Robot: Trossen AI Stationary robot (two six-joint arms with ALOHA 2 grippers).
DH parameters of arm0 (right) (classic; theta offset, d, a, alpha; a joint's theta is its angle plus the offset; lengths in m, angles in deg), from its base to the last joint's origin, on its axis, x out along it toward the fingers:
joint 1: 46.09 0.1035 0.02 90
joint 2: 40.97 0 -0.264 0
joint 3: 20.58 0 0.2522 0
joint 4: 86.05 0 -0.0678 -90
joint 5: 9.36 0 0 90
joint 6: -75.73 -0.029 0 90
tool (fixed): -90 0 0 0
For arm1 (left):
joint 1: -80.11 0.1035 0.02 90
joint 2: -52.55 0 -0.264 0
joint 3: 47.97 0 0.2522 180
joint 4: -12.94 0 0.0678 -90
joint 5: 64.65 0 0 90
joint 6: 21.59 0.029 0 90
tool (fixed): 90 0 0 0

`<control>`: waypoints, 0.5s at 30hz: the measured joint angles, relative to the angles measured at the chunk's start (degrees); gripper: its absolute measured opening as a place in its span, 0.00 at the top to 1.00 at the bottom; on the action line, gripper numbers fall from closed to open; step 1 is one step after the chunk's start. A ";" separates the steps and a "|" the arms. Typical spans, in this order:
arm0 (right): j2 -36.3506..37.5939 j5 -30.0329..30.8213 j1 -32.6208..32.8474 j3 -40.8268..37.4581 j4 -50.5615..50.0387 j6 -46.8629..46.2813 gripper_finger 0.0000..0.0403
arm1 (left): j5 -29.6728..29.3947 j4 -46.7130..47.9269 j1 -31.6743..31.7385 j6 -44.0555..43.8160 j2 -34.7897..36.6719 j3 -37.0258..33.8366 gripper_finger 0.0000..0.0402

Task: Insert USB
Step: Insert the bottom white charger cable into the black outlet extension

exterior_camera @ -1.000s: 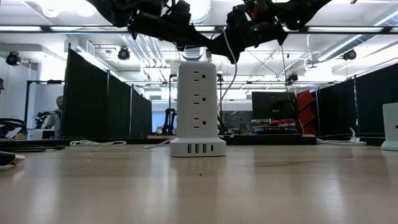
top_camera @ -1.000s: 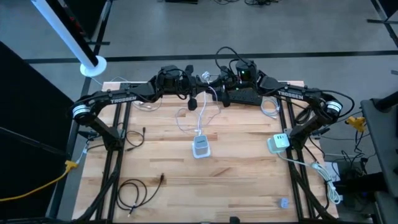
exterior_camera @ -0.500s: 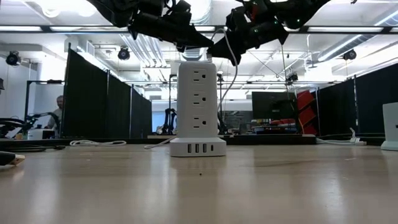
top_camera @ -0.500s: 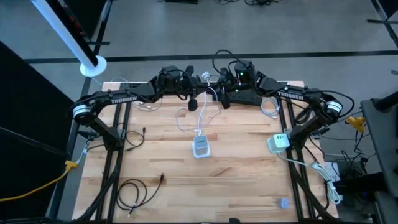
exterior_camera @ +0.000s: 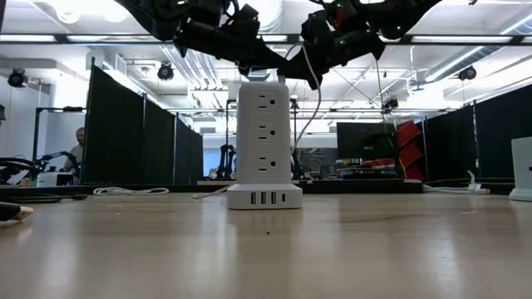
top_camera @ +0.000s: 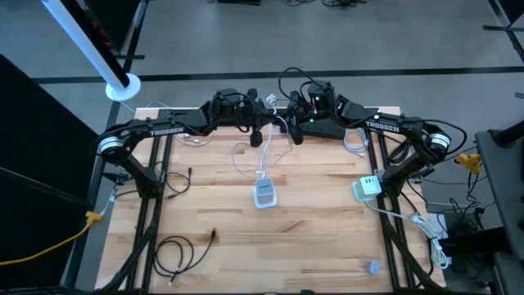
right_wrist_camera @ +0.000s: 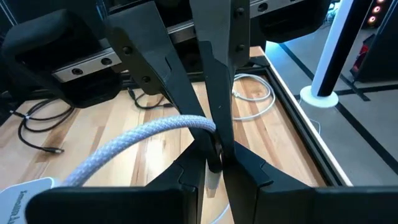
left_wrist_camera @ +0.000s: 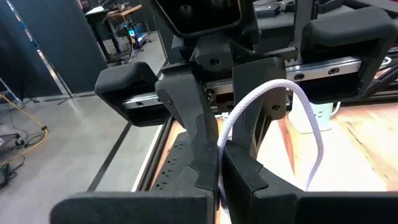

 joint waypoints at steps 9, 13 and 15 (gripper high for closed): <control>0.15 -0.17 0.00 0.03 -0.79 0.18 0.98 | 0.02 -0.79 -0.09 -0.15 0.09 -0.02 1.00; 0.15 -0.17 0.00 0.04 -0.78 -0.22 0.98 | 0.02 -0.77 -0.09 -0.17 0.21 -0.02 0.97; 0.15 -0.21 0.00 0.08 -0.72 -0.22 0.98 | 0.00 -0.78 -0.09 -0.17 0.40 -0.02 0.95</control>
